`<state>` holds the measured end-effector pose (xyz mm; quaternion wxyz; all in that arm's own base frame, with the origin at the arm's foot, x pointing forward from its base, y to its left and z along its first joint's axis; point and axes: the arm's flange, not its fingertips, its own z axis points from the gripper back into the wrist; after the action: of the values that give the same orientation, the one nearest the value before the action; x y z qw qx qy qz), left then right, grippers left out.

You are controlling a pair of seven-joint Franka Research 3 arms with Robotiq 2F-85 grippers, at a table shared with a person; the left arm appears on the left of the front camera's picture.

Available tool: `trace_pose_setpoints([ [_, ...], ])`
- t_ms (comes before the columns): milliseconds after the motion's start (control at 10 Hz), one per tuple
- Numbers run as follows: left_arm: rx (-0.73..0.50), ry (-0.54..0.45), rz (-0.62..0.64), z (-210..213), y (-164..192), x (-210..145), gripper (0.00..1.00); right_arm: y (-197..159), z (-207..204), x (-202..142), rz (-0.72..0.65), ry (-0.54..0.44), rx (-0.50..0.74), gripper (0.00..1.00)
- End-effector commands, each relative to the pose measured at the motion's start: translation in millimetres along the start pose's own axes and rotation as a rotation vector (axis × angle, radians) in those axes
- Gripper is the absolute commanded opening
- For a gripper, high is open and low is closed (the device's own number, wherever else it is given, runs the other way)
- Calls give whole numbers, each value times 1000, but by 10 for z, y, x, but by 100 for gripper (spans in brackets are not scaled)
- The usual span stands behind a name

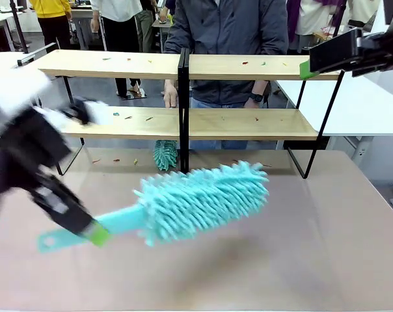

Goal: Clean the shelves.
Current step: Clean a randomly selected level of the Shelf with the Duster.

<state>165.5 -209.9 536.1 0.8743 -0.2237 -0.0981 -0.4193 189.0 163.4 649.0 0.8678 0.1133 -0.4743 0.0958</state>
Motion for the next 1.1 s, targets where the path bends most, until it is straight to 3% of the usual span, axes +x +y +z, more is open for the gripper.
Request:
trace_pose_setpoints([
  [0, 13, 49, -38, -545, -172, 291, 13, 0, -4, -4, -5, 2, 0, 100],
  [200, 32, 68, -26, -897, -296, 446, 13, 0, -4, -4, -5, 2, 0, 100],
  [400, 44, -30, 141, -810, -209, 478, 13, 0, -4, -4, -5, 2, 0, 100],
  [500, 27, 72, -24, -981, -340, 372, 13, 0, -4, -4, -5, 2, 0, 100],
  [700, 32, 39, 52, -994, -232, 453, 13, 0, -4, -4, -5, 2, 0, 100],
  [800, 181, -15, 260, -1156, -263, 523, 13, 0, -4, -4, -5, 2, 0, 100],
  [1000, 368, -114, 308, -1500, -498, 739, 13, 0, -4, -4, -5, 2, 0, 100],
])
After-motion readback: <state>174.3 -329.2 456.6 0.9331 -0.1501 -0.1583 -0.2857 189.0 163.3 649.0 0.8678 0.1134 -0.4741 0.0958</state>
